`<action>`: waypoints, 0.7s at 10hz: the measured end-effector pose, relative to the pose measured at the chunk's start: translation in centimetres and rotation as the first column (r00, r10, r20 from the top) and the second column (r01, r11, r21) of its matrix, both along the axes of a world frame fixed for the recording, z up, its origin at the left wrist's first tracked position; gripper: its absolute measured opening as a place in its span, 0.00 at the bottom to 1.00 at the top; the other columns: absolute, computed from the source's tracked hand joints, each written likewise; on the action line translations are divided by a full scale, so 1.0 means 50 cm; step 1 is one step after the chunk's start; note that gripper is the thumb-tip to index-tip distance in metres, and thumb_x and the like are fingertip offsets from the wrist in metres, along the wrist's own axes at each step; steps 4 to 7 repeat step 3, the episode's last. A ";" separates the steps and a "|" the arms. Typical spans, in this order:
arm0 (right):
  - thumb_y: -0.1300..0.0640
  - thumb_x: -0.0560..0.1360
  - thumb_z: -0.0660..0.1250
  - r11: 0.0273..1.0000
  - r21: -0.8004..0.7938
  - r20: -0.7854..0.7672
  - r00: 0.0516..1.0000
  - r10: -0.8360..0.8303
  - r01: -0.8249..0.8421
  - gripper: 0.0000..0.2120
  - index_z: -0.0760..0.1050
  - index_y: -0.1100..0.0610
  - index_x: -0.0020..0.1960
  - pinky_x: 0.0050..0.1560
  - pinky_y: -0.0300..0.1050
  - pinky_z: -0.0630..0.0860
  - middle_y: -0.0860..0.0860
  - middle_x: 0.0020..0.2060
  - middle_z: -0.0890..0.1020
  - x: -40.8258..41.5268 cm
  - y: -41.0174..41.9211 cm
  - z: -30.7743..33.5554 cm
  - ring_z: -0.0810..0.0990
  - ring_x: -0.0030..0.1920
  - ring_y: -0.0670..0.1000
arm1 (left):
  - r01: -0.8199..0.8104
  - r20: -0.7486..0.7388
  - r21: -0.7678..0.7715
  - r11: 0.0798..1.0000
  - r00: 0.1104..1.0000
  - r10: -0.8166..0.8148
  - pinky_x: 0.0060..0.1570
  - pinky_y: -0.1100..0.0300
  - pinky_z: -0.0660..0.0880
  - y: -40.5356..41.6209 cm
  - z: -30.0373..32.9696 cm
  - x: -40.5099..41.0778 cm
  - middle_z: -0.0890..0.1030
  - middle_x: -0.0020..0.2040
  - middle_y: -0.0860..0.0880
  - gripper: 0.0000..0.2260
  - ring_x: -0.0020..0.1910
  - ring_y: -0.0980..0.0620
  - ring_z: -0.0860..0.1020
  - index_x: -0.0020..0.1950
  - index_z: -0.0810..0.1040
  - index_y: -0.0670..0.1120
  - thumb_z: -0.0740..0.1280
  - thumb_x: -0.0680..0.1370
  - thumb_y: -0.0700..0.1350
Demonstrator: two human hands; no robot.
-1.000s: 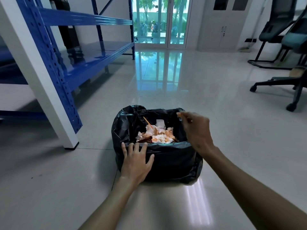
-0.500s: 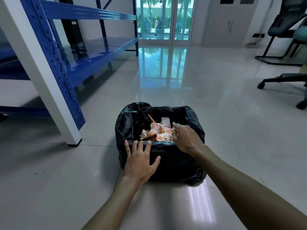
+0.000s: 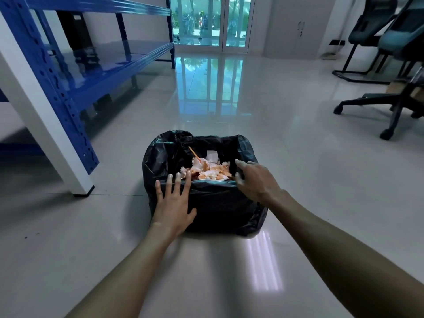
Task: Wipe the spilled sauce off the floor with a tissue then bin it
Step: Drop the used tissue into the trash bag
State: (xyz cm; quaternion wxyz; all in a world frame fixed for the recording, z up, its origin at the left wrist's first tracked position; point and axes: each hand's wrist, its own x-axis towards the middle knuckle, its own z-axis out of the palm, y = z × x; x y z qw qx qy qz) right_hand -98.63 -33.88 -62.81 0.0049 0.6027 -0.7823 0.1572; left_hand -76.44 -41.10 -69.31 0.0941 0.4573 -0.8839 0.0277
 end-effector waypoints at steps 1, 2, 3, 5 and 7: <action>0.52 0.79 0.62 0.997 0.078 -0.026 0.999 0.024 -0.022 0.27 0.63 0.57 0.76 0.69 0.55 0.68 0.56 0.70 0.74 -0.014 0.018 0.020 0.69 0.71 0.59 | -0.013 0.042 0.089 0.996 0.999 0.009 0.76 0.38 0.41 -0.009 0.026 -0.008 0.45 0.81 0.41 0.44 0.80 0.41 0.42 0.79 0.36 0.47 0.63 0.77 0.59; 0.50 0.78 0.63 0.993 0.118 -0.016 1.000 -0.019 0.020 0.28 0.63 0.54 0.77 0.65 0.53 0.71 0.58 0.70 0.74 -0.022 0.047 0.042 0.73 0.68 0.60 | 0.026 0.061 0.139 0.990 0.997 -0.035 0.77 0.46 0.41 -0.008 0.061 -0.013 0.47 0.81 0.40 0.39 0.80 0.43 0.43 0.80 0.43 0.43 0.60 0.79 0.58; 0.49 0.78 0.63 0.999 -0.014 0.053 0.997 -0.047 0.048 0.21 0.74 0.52 0.70 0.58 0.54 0.76 0.58 0.60 0.82 -0.027 0.081 0.092 0.79 0.59 0.61 | 0.072 -0.022 0.072 0.995 0.997 -0.071 0.78 0.48 0.47 0.004 0.102 -0.008 0.58 0.79 0.41 0.35 0.79 0.44 0.52 0.79 0.52 0.42 0.59 0.79 0.57; 0.49 0.78 0.63 0.999 -0.014 0.053 0.997 -0.047 0.048 0.21 0.74 0.52 0.70 0.58 0.54 0.76 0.58 0.60 0.82 -0.027 0.081 0.092 0.79 0.59 0.61 | 0.072 -0.022 0.072 0.995 0.997 -0.071 0.78 0.48 0.47 0.004 0.102 -0.008 0.58 0.79 0.41 0.35 0.79 0.44 0.52 0.79 0.52 0.42 0.59 0.79 0.57; 0.49 0.78 0.63 0.999 -0.014 0.053 0.997 -0.047 0.048 0.21 0.74 0.52 0.70 0.58 0.54 0.76 0.58 0.60 0.82 -0.027 0.081 0.092 0.79 0.59 0.61 | 0.072 -0.022 0.072 0.995 0.997 -0.071 0.78 0.48 0.47 0.004 0.102 -0.008 0.58 0.79 0.41 0.35 0.79 0.44 0.52 0.79 0.52 0.42 0.59 0.79 0.57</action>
